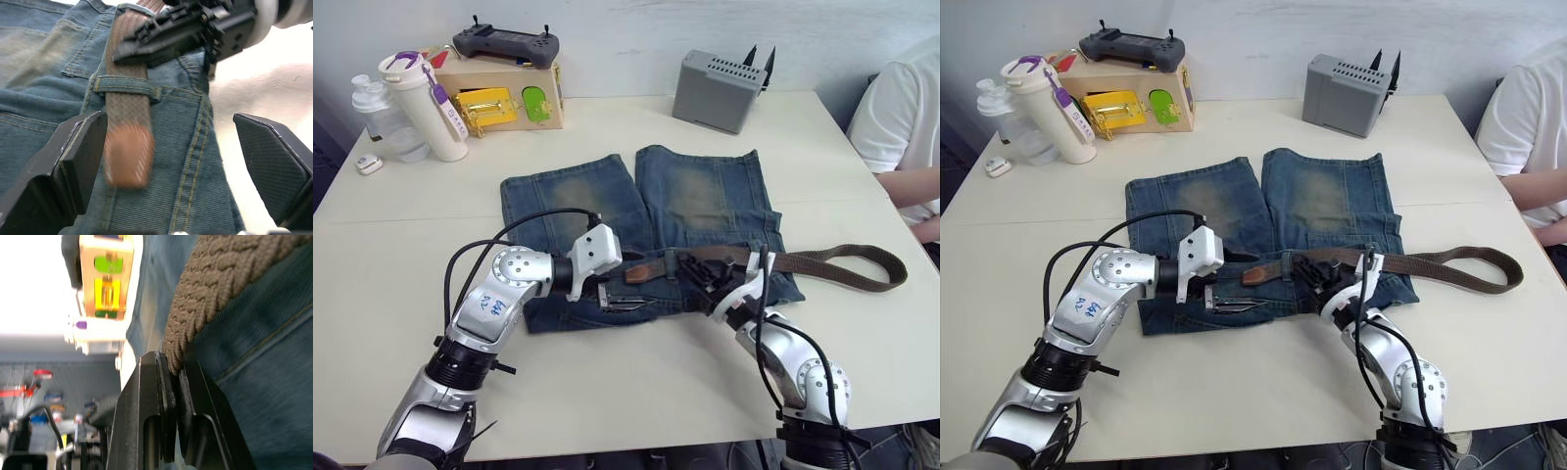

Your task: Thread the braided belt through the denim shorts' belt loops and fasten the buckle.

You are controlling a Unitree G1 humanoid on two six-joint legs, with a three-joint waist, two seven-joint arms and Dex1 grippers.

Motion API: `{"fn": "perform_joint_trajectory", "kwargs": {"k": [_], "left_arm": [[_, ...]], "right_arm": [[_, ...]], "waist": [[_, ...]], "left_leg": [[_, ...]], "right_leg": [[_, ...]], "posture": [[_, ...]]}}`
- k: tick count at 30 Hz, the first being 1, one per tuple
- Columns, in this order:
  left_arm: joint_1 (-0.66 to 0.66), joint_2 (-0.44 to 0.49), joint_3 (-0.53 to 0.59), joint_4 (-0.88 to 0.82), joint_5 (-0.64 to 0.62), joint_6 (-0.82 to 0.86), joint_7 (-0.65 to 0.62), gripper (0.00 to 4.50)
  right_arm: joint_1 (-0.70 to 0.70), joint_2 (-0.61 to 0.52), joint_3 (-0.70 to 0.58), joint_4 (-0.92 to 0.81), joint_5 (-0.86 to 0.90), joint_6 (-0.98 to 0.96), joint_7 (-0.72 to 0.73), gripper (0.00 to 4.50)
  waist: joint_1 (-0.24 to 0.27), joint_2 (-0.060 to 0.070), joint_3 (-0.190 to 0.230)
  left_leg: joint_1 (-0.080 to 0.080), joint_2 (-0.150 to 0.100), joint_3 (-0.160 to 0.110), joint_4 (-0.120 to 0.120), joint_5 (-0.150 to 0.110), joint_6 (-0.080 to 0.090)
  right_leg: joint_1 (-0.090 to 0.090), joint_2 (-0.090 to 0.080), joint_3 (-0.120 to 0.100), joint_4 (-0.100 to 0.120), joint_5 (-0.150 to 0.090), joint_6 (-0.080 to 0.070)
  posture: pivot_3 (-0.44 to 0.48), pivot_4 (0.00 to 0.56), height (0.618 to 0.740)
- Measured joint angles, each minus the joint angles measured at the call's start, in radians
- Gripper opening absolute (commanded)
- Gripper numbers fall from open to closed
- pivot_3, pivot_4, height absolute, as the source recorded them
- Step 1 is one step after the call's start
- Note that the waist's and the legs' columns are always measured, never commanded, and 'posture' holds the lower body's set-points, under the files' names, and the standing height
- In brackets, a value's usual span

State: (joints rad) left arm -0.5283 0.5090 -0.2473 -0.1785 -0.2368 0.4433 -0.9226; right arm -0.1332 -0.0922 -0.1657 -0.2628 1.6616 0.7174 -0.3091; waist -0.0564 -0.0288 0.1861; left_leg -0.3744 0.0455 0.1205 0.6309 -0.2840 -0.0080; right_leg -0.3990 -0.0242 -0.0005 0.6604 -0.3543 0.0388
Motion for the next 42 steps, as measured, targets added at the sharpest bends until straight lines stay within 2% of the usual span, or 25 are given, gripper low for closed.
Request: {"fn": "perform_joint_trajectory", "kwargs": {"k": [4,6,7,14,18,22,25,26,29,32,35,42], "left_arm": [[-0.006,0.001,-0.006,0.036,0.048,-0.059,0.010,4.50],[-0.006,0.001,-0.008,0.047,0.069,-0.083,0.015,4.50],[-0.006,0.001,-0.009,0.053,0.084,-0.104,0.016,4.50],[-0.010,0.003,-0.008,0.119,0.141,-0.270,0.008,4.50],[-0.017,0.005,-0.018,0.162,0.184,-0.388,0.000,4.50],[-0.021,0.003,-0.064,0.275,0.273,-0.555,0.010,4.50],[-0.045,0.001,-0.088,0.326,0.325,-0.626,0.026,4.50],[-0.067,-0.001,-0.089,0.351,0.346,-0.661,0.038,4.50],[-0.083,-0.003,-0.084,0.364,0.355,-0.680,0.051,4.50],[-0.084,-0.003,-0.076,0.377,0.348,-0.684,0.045,4.50],[-0.084,-0.007,-0.065,0.377,0.335,-0.685,0.041,3.61],[-0.086,-0.028,-0.066,0.391,0.338,-0.728,0.056,0.44]], "right_arm": [[-0.001,-0.006,0.018,0.001,-0.019,0.005,0.003,0.04],[-0.001,-0.013,0.017,0.001,-0.020,0.005,0.007,0.84],[-0.001,-0.017,0.015,0.001,-0.019,0.005,0.014,1.01],[0.019,-0.223,-0.007,-0.085,-0.023,0.068,0.102,4.46],[0.025,-0.289,-0.009,-0.110,-0.026,0.084,0.133,4.46],[0.024,-0.363,-0.011,-0.137,-0.037,0.096,0.177,4.46],[0.022,-0.450,-0.012,-0.160,-0.094,0.117,0.235,4.46],[0.021,-0.529,-0.011,-0.183,-0.156,0.135,0.293,4.46],[0.030,-0.646,-0.026,-0.208,-0.247,0.155,0.388,4.46],[0.042,-0.683,-0.051,-0.206,-0.297,0.157,0.445,4.46],[0.056,-0.684,-0.064,-0.198,-0.329,0.157,0.481,4.50],[0.065,-0.707,-0.064,-0.193,-0.429,0.163,0.557,4.50]], "waist": [[0.000,0.000,0.000],[0.000,0.000,0.000],[0.001,0.000,0.000],[0.005,0.000,0.000],[0.003,0.000,0.000],[0.005,0.000,0.000],[0.011,0.000,0.000],[0.015,0.000,0.000],[0.020,0.000,0.000],[0.024,0.000,0.000],[0.028,0.000,0.000],[0.029,0.000,0.000]], "left_leg": [[0.000,0.000,0.000,0.000,0.000,0.000],[0.000,0.000,0.000,0.000,0.000,0.000],[0.000,0.000,0.000,0.000,0.000,0.000],[-0.001,0.000,0.000,0.000,0.000,0.001],[0.000,0.000,0.000,0.000,0.000,0.001],[-0.001,0.000,0.000,0.001,0.000,0.001],[-0.001,0.000,0.000,0.001,-0.001,0.002],[-0.001,-0.001,0.000,0.001,-0.001,0.002],[-0.001,0.000,0.000,0.001,-0.001,0.002],[-0.001,0.000,0.000,0.001,0.000,0.002],[-0.001,0.000,0.000,0.002,0.000,0.002],[-0.001,0.000,0.000,0.003,0.000,0.002]], "right_leg": [[0.000,0.000,0.000,0.000,0.000,0.000],[0.000,0.000,0.000,0.000,0.000,0.000],[0.000,0.000,0.000,0.000,0.000,0.000],[0.000,0.000,0.000,-0.001,0.000,0.000],[0.000,0.000,0.000,-0.001,0.000,0.000],[0.000,0.000,0.000,-0.001,0.000,0.000],[0.000,0.000,0.000,-0.002,0.000,0.001],[0.000,0.000,0.000,-0.002,0.000,0.001],[0.000,0.000,0.000,-0.002,0.000,0.001],[0.000,0.000,0.000,-0.002,0.000,0.001],[0.000,0.000,0.000,-0.002,0.000,0.001],[0.000,0.000,0.000,0.000,0.001,0.001]], "posture": [[0.000,0.150,0.735],[0.000,0.150,0.735],[0.000,0.150,0.735],[0.000,0.150,0.735],[0.000,0.150,0.735],[0.000,0.150,0.735],[0.000,0.150,0.735],[0.000,0.150,0.735],[0.000,0.150,0.735],[0.000,0.150,0.735],[0.000,0.150,0.735],[0.000,0.150,0.735]]}}
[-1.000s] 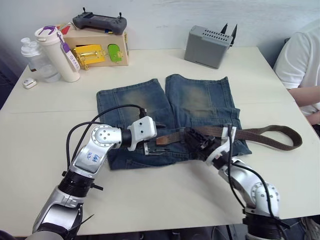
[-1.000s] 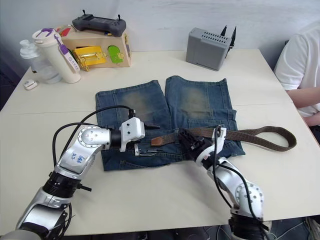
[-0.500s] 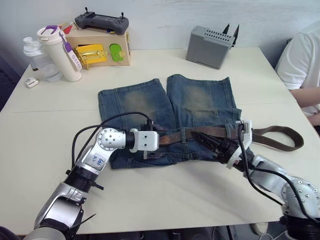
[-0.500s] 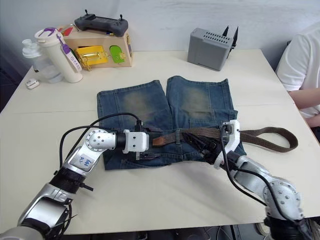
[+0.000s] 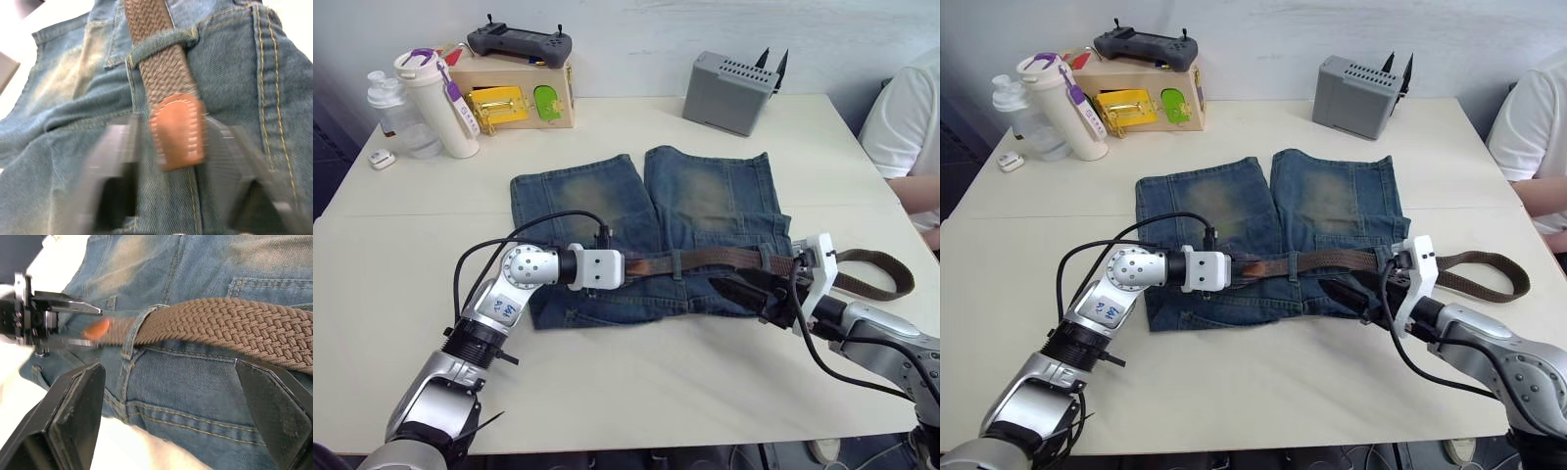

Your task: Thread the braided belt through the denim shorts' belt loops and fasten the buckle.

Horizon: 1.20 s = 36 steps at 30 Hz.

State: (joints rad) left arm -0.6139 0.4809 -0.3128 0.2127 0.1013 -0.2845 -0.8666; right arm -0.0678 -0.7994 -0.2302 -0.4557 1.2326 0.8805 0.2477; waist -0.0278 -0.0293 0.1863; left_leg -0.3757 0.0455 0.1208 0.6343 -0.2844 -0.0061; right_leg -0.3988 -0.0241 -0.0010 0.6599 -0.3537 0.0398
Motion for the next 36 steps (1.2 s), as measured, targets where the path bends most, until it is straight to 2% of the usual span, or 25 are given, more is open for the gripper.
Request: {"fn": "perform_joint_trajectory", "kwargs": {"k": [1,9,13,18,23,26,29,30,32,36], "left_arm": [[0.000,-0.002,0.000,0.000,0.000,-0.001,0.000,0.04],[0.000,0.000,0.002,0.000,-0.008,-0.020,-0.007,0.04],[0.000,0.096,0.018,0.000,0.028,-0.113,-0.005,0.04],[0.005,0.242,0.035,0.017,0.132,-0.283,0.037,0.04],[0.010,0.295,0.048,0.053,0.155,-0.327,0.065,0.04],[0.020,0.300,0.065,0.064,0.137,-0.297,0.064,0.04],[0.042,0.289,0.071,0.065,0.077,-0.223,0.024,1.27],[0.043,0.291,0.071,0.073,0.071,-0.214,0.012,1.50],[0.043,0.316,0.081,0.080,0.039,-0.199,-0.023,2.49],[0.048,0.360,0.144,0.081,-0.074,-0.125,-0.116,4.13]], "right_arm": [[0.000,-0.015,0.000,0.000,-0.020,0.003,0.014,4.50],[0.000,-0.048,-0.012,0.011,-0.117,0.017,0.081,4.50],[0.000,-0.048,-0.006,0.015,-0.182,0.020,0.104,4.50],[-0.024,-0.038,0.022,0.037,-0.231,0.022,0.137,4.50],[-0.063,-0.027,0.050,0.054,-0.272,0.023,0.182,4.50],[-0.084,-0.027,0.061,0.068,-0.290,0.027,0.203,4.50],[-0.098,-0.027,0.067,0.069,-0.315,0.025,0.226,4.50],[-0.102,-0.027,0.068,0.069,-0.328,0.021,0.233,4.50],[-0.106,-0.032,0.069,0.067,-0.353,0.013,0.257,4.50],[-0.101,-0.089,0.068,0.059,-0.410,-0.012,0.328,4.50]], "waist": [[0.000,0.000,0.000],[0.000,0.000,0.000],[-0.006,0.000,0.000],[-0.005,0.000,0.000],[-0.003,0.000,0.000],[-0.004,0.000,0.000],[-0.004,0.000,0.000],[-0.004,0.000,0.000],[-0.004,0.000,0.000],[-0.003,0.000,0.000]], "left_leg": [[0.000,0.000,0.000,0.000,0.000,0.000],[0.000,0.000,0.000,0.000,0.000,0.000],[0.001,0.001,0.000,0.000,0.000,-0.001],[0.001,0.000,0.001,0.000,0.000,-0.001],[0.001,0.000,0.001,0.000,0.000,0.000],[0.001,0.001,0.001,0.000,0.000,0.000],[0.001,0.001,0.001,0.001,0.000,0.000],[0.001,0.001,0.001,0.001,0.000,0.000],[0.001,0.001,0.001,0.002,0.000,0.000],[0.001,0.000,0.001,0.002,0.000,0.000]], "right_leg": [[0.000,0.000,0.000,0.000,0.000,0.000],[0.000,0.000,0.000,0.000,0.000,0.000],[0.000,0.000,0.000,0.001,0.000,0.000],[0.000,0.000,0.000,0.001,0.000,0.000],[0.000,0.000,0.000,0.001,0.000,0.000],[0.000,0.000,0.000,0.002,0.000,0.000],[0.000,0.000,0.000,0.002,0.000,0.000],[0.000,0.000,0.000,0.002,0.000,0.000],[0.000,0.000,0.000,0.002,0.000,0.000],[0.000,-0.001,0.000,0.002,0.000,0.000]], "posture": [[0.000,0.150,0.735],[0.000,0.150,0.735],[0.000,0.150,0.735],[0.000,0.150,0.735],[0.000,0.150,0.735],[0.000,0.150,0.735],[0.000,0.150,0.735],[0.000,0.150,0.735],[0.000,0.150,0.735],[0.000,0.150,0.735]]}}
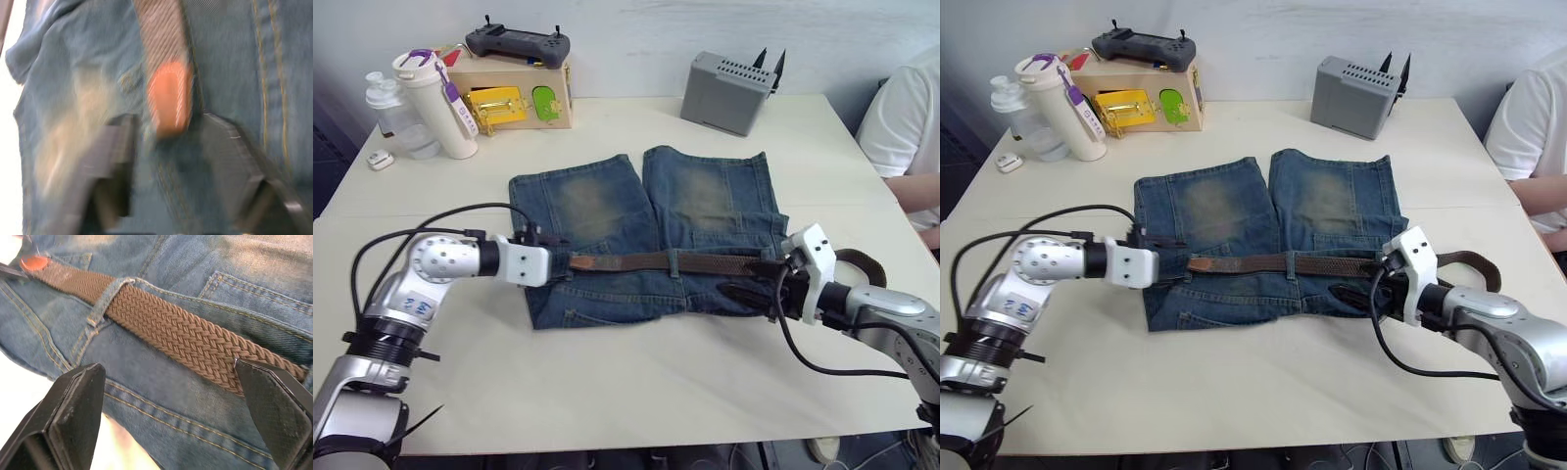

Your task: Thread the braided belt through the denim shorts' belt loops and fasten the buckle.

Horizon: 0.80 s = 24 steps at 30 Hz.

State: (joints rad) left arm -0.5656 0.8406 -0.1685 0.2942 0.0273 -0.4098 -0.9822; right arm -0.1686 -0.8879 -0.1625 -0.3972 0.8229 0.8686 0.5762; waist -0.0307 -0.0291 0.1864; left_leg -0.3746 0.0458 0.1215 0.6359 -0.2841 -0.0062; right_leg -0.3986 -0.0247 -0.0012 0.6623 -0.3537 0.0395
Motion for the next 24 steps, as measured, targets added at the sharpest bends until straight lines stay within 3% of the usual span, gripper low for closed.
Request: {"fn": "perform_joint_trajectory", "kwargs": {"k": [1,7,11,18,22,24], "left_arm": [[0.008,0.000,0.020,-0.010,-0.064,0.064,-0.036,4.47],[0.025,-0.004,0.121,-0.108,-0.306,0.410,-0.116,4.47],[0.022,-0.004,0.169,-0.169,-0.379,0.571,-0.110,4.47],[0.062,-0.020,0.179,-0.270,-0.421,0.703,-0.092,4.47],[0.072,-0.041,0.179,-0.293,-0.421,0.726,-0.079,4.47],[0.072,-0.042,0.180,-0.298,-0.421,0.738,-0.076,4.50]], "right_arm": [[0.003,-0.027,-0.001,-0.006,-0.025,-0.023,0.033,4.50],[0.047,-0.228,0.043,-0.020,-0.267,-0.246,0.223,4.50],[0.086,-0.279,0.082,-0.022,-0.350,-0.333,0.341,4.50],[0.062,-0.237,0.199,-0.015,-0.517,-0.471,0.372,4.50],[0.017,-0.137,0.286,0.046,-0.602,-0.468,0.329,4.50],[-0.007,-0.119,0.312,0.081,-0.640,-0.474,0.314,3.93]], "waist": [[0.000,0.000,0.000],[0.000,0.000,0.000],[-0.001,0.000,0.000],[-0.003,0.000,0.000],[0.000,0.000,0.001],[0.000,0.000,0.001]], "left_leg": [[0.000,0.000,0.000,0.000,0.000,0.000],[-0.001,0.000,-0.001,0.002,0.000,0.000],[-0.001,0.000,-0.001,0.003,0.000,0.000],[0.000,0.001,-0.001,0.009,0.000,0.000],[0.000,0.000,-0.001,0.012,-0.001,0.000],[0.000,0.000,-0.001,0.012,-0.001,0.000]], "right_leg": [[0.000,0.000,0.000,0.000,0.000,0.000],[0.000,0.000,-0.001,0.000,0.000,0.000],[0.000,0.000,-0.001,0.001,0.000,0.000],[0.001,0.000,-0.001,0.004,0.000,0.000],[0.001,0.000,0.000,0.008,0.000,0.000],[0.001,0.000,0.000,0.008,0.000,0.000]], "posture": [[0.000,0.150,0.735],[0.000,0.150,0.735],[0.000,0.150,0.735],[0.000,0.150,0.735],[0.000,0.150,0.735],[0.000,0.150,0.735]]}}
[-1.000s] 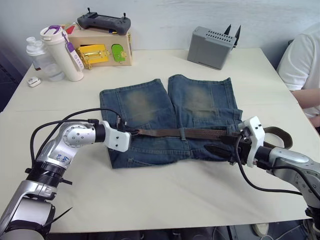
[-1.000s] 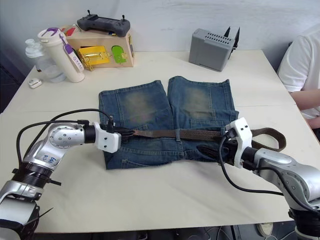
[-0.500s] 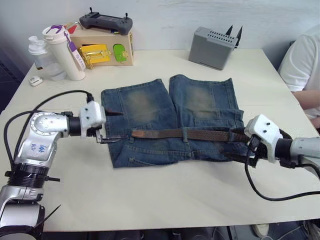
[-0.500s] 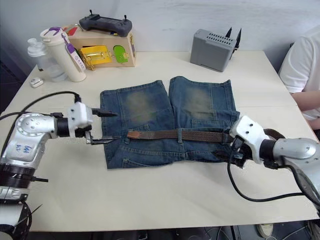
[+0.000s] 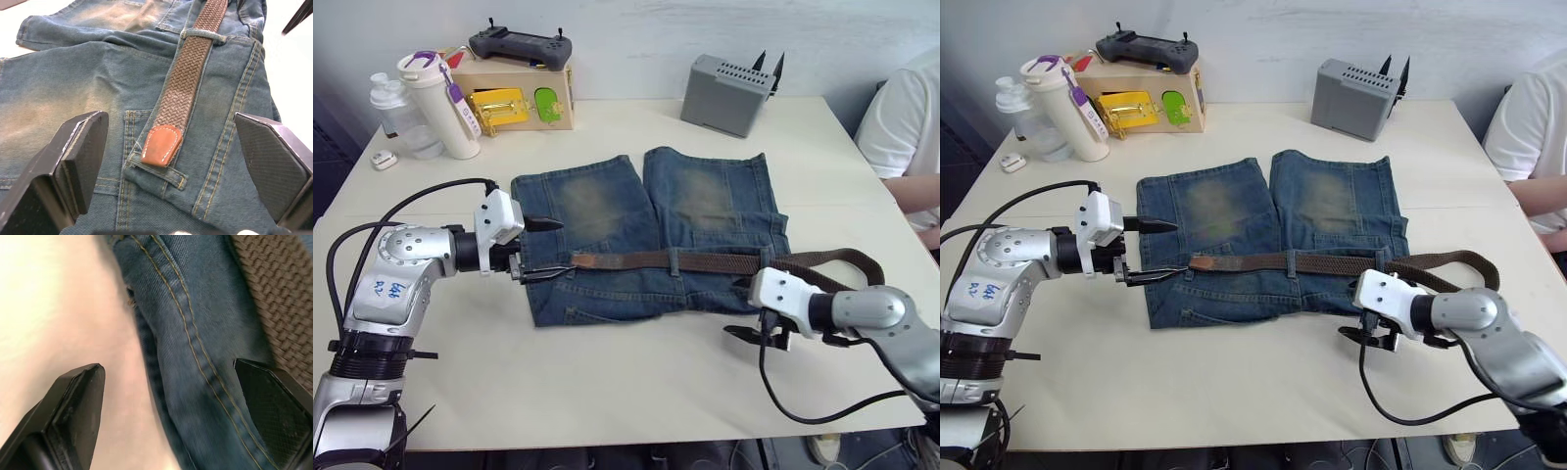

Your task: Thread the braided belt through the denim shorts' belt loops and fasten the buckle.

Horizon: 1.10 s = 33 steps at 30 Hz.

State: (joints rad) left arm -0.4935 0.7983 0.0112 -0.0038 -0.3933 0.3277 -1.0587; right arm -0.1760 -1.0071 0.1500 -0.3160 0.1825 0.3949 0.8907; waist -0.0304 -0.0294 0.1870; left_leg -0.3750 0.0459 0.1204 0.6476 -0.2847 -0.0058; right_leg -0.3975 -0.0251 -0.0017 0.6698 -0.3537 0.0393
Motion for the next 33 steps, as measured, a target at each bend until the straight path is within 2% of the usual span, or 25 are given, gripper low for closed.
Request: {"fn": "perform_joint_trajectory", "kwargs": {"k": [2,3,7,8,11,15,22,24,25,27,28,31,32,33], "left_arm": [[0.000,-0.003,0.001,-0.002,0.000,0.010,0.001,4.50],[0.000,-0.003,0.001,-0.002,0.000,0.014,0.001,4.50],[0.000,-0.003,0.012,0.000,0.000,0.019,-0.001,4.50],[0.001,-0.004,0.013,0.001,0.000,0.019,-0.002,4.50],[0.004,-0.008,0.013,0.003,0.005,0.018,0.002,4.50],[0.024,-0.049,0.006,0.001,0.007,0.019,0.020,4.50],[0.054,-0.078,-0.020,-0.054,0.009,0.022,0.032,4.50],[0.057,-0.079,-0.021,-0.062,0.010,0.024,0.038,4.50],[0.057,-0.080,-0.021,-0.062,0.010,0.025,0.041,4.50],[0.058,-0.080,-0.021,-0.063,0.012,0.032,0.043,4.50],[0.059,-0.080,-0.021,-0.063,0.012,0.033,0.045,4.50],[0.068,-0.080,-0.022,-0.070,0.012,0.039,0.047,4.50],[0.073,-0.080,-0.023,-0.071,0.012,0.041,0.046,4.50],[0.076,-0.079,-0.023,-0.071,0.012,0.042,0.045,4.50]], "right_arm": [[-0.008,-0.003,0.000,0.019,-0.031,-0.023,-0.001,3.19],[-0.006,-0.003,-0.004,0.037,-0.043,-0.048,0.000,2.56],[0.035,-0.052,-0.031,0.115,-0.085,-0.211,0.032,0.80],[0.038,-0.078,-0.047,0.172,-0.102,-0.287,0.045,0.16],[-0.008,-0.104,-0.053,0.346,-0.142,-0.436,0.062,0.03],[-0.196,-0.110,-0.035,0.703,-0.242,-0.676,0.061,0.03],[-0.497,-0.051,0.073,1.130,-0.410,-0.937,0.047,0.03],[-0.559,-0.025,0.091,1.226,-0.438,-0.971,0.045,0.96],[-0.572,-0.021,0.091,1.246,-0.441,-0.976,0.044,1.28],[-0.600,-0.019,0.089,1.276,-0.439,-0.979,0.065,2.23],[-0.605,-0.019,0.082,1.274,-0.432,-0.981,0.087,2.60],[-0.593,-0.039,0.061,1.231,-0.378,-0.955,0.173,4.14],[-0.565,-0.062,0.029,1.172,-0.331,-0.904,0.223,4.46],[-0.543,-0.085,-0.002,1.116,-0.287,-0.852,0.262,4.46]], "waist": [[0.001,0.000,0.000],[0.001,0.000,0.000],[0.005,0.000,0.000],[0.005,0.000,0.000],[0.003,0.000,0.000],[0.000,0.001,0.001],[-0.010,0.002,0.001],[-0.012,0.003,0.002],[-0.013,0.003,0.002],[-0.017,0.003,0.002],[-0.019,0.003,0.002],[-0.022,0.004,0.002],[-0.020,0.005,0.003],[-0.019,0.006,0.003]], "left_leg": [[0.000,0.000,0.000,0.000,0.000,0.000],[0.000,0.000,0.000,0.000,0.000,0.000],[0.000,-0.001,0.000,0.001,-0.001,0.001],[0.000,-0.001,0.000,0.002,-0.001,0.002],[0.002,-0.001,0.000,0.002,-0.002,0.003],[0.003,-0.001,0.002,0.002,-0.002,0.004],[0.004,0.000,0.003,0.002,-0.001,0.003],[0.004,0.000,0.003,0.002,-0.001,0.003],[0.004,-0.001,0.003,0.002,-0.001,0.003],[0.004,0.000,0.003,0.002,-0.001,0.003],[0.004,0.000,0.003,0.002,-0.001,0.003],[0.004,0.000,0.003,0.002,-0.001,0.003],[0.003,0.000,0.003,0.002,-0.001,0.003],[0.004,0.000,0.003,0.002,-0.002,0.003]], "right_leg": [[0.000,0.000,0.000,0.000,0.000,0.000],[0.000,0.000,0.000,0.000,0.000,0.000],[0.001,-0.001,0.000,0.000,0.000,0.000],[0.001,-0.001,0.000,0.000,0.000,0.000],[0.004,-0.001,0.000,-0.002,0.000,0.000],[0.003,-0.001,0.001,-0.001,0.000,0.000],[0.003,0.000,0.001,0.001,-0.001,-0.001],[0.003,0.000,0.002,0.001,-0.001,-0.001],[0.003,0.000,0.002,0.001,-0.001,-0.001],[0.003,0.000,0.002,0.001,-0.001,-0.001],[0.003,0.000,0.001,0.001,-0.001,-0.001],[0.003,0.000,0.001,0.001,-0.001,-0.001],[0.003,0.000,0.001,0.001,-0.001,-0.001],[0.003,0.000,0.002,0.002,-0.001,-0.001]], "posture": [[0.000,0.150,0.735],[0.000,0.150,0.735],[0.000,0.150,0.735],[0.000,0.150,0.735],[0.000,0.150,0.735],[0.000,0.150,0.735],[0.000,0.150,0.735],[0.000,0.150,0.735],[0.000,0.150,0.735],[0.000,0.150,0.735],[0.000,0.150,0.735],[0.000,0.150,0.735],[0.000,0.150,0.735],[0.000,0.150,0.735]]}}
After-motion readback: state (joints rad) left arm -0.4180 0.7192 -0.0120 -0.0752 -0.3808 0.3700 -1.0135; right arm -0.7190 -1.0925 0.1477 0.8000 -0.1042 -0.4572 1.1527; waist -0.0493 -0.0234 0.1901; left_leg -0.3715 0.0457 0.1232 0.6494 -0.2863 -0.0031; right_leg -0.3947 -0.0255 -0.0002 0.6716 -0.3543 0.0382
